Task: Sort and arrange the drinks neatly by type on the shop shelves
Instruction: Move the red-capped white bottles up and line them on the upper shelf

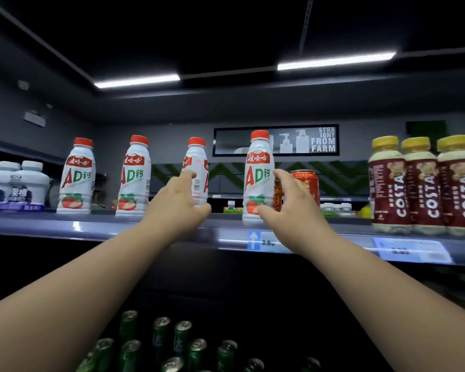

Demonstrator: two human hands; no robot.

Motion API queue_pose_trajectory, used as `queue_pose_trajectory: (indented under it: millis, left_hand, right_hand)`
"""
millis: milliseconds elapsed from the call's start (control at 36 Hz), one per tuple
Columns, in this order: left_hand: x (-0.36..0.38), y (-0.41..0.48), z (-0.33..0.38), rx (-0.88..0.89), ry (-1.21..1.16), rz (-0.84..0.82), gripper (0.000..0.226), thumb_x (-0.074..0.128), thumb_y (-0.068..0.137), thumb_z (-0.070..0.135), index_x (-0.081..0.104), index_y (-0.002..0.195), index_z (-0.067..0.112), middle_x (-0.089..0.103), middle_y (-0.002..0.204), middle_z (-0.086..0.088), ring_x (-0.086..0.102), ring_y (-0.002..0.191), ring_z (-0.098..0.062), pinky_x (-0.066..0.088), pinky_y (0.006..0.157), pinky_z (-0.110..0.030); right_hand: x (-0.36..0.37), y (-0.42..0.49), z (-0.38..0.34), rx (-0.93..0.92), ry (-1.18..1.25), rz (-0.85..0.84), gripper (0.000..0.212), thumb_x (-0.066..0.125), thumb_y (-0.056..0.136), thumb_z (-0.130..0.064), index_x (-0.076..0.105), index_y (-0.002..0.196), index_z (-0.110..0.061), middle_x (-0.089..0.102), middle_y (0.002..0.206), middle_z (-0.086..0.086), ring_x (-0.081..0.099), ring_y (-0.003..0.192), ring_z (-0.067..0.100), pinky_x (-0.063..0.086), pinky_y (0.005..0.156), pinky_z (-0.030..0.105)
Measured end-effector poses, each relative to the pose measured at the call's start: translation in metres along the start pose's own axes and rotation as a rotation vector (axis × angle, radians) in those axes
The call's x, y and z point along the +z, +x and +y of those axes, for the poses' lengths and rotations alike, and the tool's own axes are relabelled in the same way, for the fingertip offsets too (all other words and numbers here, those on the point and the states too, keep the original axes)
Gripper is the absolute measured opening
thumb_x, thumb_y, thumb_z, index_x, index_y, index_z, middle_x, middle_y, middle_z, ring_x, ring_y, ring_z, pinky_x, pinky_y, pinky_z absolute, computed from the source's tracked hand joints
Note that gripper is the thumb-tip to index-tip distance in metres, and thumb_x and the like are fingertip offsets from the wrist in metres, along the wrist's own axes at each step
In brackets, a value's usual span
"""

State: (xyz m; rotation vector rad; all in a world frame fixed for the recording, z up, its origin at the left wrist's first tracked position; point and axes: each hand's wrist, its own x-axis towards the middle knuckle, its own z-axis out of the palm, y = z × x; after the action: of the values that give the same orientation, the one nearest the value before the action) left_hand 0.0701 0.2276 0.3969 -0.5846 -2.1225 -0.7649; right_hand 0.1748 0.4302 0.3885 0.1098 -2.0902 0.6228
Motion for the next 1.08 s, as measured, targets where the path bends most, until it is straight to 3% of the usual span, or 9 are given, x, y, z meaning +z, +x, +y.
queue_pose_trajectory:
  millis: [139,222,306,472,556,722,833,944,1083]
  left_hand:
    - [0.015,0.027,-0.014,0.028,0.007,0.043,0.09,0.07,0.079,0.05,0.019,0.148,0.023,0.043,0.127,-0.009,0.051,0.109,-0.03,0.048,0.089,-0.046]
    - [0.027,0.037,-0.019,0.024,-0.007,0.089,0.106,0.076,0.073,0.058,0.011,0.15,0.024,0.037,0.133,-0.01,0.044,0.118,-0.031,0.044,0.096,-0.049]
    - [0.036,0.045,-0.027,-0.06,-0.156,0.036,0.114,0.08,0.069,0.059,0.006,0.149,0.028,0.035,0.137,-0.012,0.047,0.12,-0.034,0.044,0.099,-0.05]
    - [0.04,0.053,-0.039,-0.06,-0.287,0.014,0.107,0.083,0.07,0.045,0.01,0.147,0.033,0.047,0.133,-0.01,0.055,0.112,-0.033,0.05,0.095,-0.052]
    - [0.039,0.054,-0.041,-0.023,-0.399,-0.029,0.103,0.082,0.073,0.04,0.008,0.145,0.038,0.051,0.132,-0.007,0.059,0.107,-0.028,0.052,0.092,-0.048]
    - [0.038,0.053,-0.042,0.034,-0.569,-0.091,0.095,0.077,0.076,0.029,0.012,0.144,0.041,0.053,0.121,0.001,0.059,0.1,-0.019,0.048,0.079,-0.037]
    - [0.038,0.051,-0.042,0.022,-0.538,-0.185,0.071,0.067,0.078,0.048,0.024,0.134,0.04,0.057,0.118,0.005,0.059,0.097,-0.015,0.054,0.087,-0.047]
    - [0.036,0.044,-0.036,0.018,-0.39,-0.139,0.098,0.07,0.053,0.082,0.026,0.128,0.038,0.054,0.122,0.005,0.059,0.104,-0.02,0.056,0.087,-0.05]
    - [0.035,0.038,-0.039,0.065,-0.368,-0.075,0.09,0.075,0.074,0.059,0.019,0.14,0.034,0.058,0.122,0.008,0.06,0.103,-0.02,0.054,0.088,-0.047]
  right_hand:
    - [0.02,0.017,-0.007,0.083,-0.043,0.024,0.079,0.066,0.092,-0.031,0.019,0.156,-0.033,0.04,0.142,-0.001,0.052,0.117,0.021,0.051,0.096,0.044]
    - [0.033,0.025,-0.009,0.129,-0.113,0.053,0.083,0.065,0.093,-0.035,0.01,0.154,-0.035,0.041,0.138,0.001,0.055,0.109,0.023,0.053,0.085,0.04]
    - [0.044,0.028,-0.009,0.152,-0.247,0.083,0.09,0.067,0.091,-0.046,0.002,0.153,-0.037,0.041,0.136,0.002,0.057,0.108,0.025,0.057,0.083,0.044]
    - [0.051,0.032,-0.01,0.157,-0.407,0.102,0.094,0.068,0.089,-0.049,-0.002,0.15,-0.035,0.045,0.127,0.008,0.058,0.099,0.029,0.057,0.076,0.043]
    - [0.053,0.037,-0.016,0.17,-0.386,0.107,0.098,0.071,0.085,-0.046,-0.001,0.15,-0.033,0.047,0.128,0.009,0.059,0.103,0.032,0.057,0.083,0.047]
    - [0.058,0.035,-0.018,0.157,-0.306,0.097,0.098,0.071,0.084,-0.052,-0.004,0.146,-0.046,0.047,0.133,0.002,0.059,0.106,0.026,0.058,0.086,0.051]
    - [0.058,0.031,-0.017,0.155,-0.314,0.099,0.098,0.069,0.085,-0.057,-0.004,0.148,-0.045,0.049,0.133,0.001,0.059,0.107,0.024,0.058,0.086,0.05]
    - [0.057,0.028,-0.017,0.157,-0.336,0.103,0.096,0.068,0.084,-0.062,0.001,0.148,-0.038,0.054,0.132,0.003,0.062,0.107,0.026,0.057,0.087,0.05]
    - [0.057,0.024,-0.018,0.156,-0.366,0.102,0.091,0.065,0.087,-0.061,0.003,0.149,-0.037,0.055,0.132,0.004,0.062,0.107,0.027,0.057,0.085,0.049]
